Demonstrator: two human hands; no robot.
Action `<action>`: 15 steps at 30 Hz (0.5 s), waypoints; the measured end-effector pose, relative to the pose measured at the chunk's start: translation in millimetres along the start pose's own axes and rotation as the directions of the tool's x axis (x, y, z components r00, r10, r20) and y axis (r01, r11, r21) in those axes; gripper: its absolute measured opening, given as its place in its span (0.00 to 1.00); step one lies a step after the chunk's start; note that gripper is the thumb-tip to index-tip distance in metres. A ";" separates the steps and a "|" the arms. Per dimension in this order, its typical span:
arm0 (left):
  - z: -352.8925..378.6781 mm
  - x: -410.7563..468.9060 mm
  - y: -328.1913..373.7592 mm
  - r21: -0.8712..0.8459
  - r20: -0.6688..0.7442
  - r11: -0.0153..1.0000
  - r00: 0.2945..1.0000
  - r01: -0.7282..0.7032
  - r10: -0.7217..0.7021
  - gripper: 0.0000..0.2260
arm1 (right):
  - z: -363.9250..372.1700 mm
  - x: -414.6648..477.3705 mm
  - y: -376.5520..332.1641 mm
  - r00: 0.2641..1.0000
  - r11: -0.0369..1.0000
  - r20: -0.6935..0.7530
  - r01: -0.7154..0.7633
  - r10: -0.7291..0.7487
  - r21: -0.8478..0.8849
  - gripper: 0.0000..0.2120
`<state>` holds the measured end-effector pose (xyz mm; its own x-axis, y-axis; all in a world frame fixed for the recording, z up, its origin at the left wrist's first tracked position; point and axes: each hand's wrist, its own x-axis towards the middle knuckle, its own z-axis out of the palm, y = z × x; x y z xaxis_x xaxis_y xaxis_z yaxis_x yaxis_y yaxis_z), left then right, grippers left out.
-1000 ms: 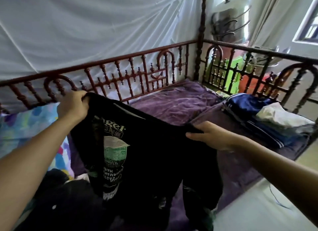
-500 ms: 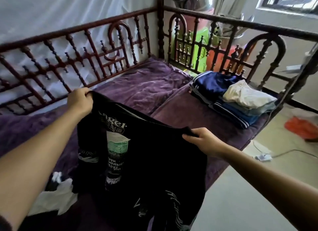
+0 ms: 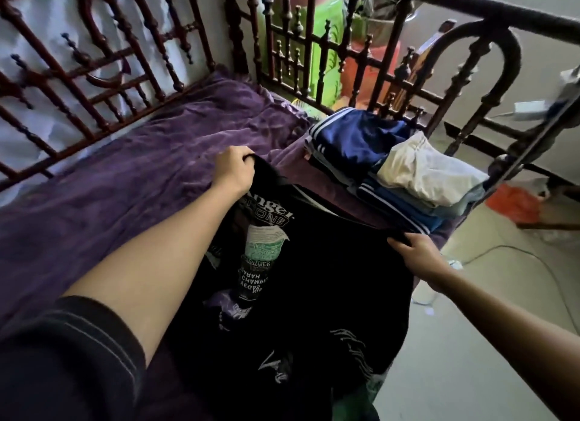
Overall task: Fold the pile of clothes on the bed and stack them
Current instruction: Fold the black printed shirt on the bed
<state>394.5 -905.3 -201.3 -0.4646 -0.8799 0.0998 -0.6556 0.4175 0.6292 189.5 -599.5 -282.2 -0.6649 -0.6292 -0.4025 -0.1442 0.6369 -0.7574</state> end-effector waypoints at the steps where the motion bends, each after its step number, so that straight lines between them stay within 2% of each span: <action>1: 16.1 9.3 4.0 -0.007 0.021 1.000 1.000 0.000 0.000 0.11 | -3.5 23.0 7.9 1.000 0.999 -0.028 -0.010 0.010 -0.030 0.13; 3: 47.9 28.7 6.8 -0.016 0.056 1.000 0.998 0.027 -0.026 0.10 | -7.9 73.5 25.5 0.996 0.994 -0.086 -0.036 0.027 -0.102 0.13; 6: 85.6 53.1 -9.7 -0.027 0.092 0.993 0.990 0.114 -0.111 0.12 | -5.5 146.9 55.2 0.991 0.970 -0.065 -0.128 0.117 -0.206 0.13; 10: 111.2 50.3 -76.5 0.080 0.102 0.943 0.939 0.322 -0.329 0.13 | 7.1 205.0 91.0 0.956 0.845 -0.022 -0.268 0.292 -0.463 0.16; 12: 114.5 26.8 -117.3 0.104 0.095 0.881 0.877 0.461 -0.470 0.12 | 18.2 217.9 91.9 0.960 0.740 0.001 -0.215 0.279 -0.637 0.19; 15: 112.4 -29.4 -167.5 0.148 0.107 0.717 0.710 0.681 -0.696 0.12 | 54.1 230.5 71.1 0.976 0.612 0.174 0.057 0.133 -0.789 0.21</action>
<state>451.0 -923.9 -396.3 0.0628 -0.8908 -0.4500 -0.8748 -0.2662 0.4048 65.6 -723.3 -456.6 -0.5407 -0.6064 -0.5831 -0.7039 0.7056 -0.0811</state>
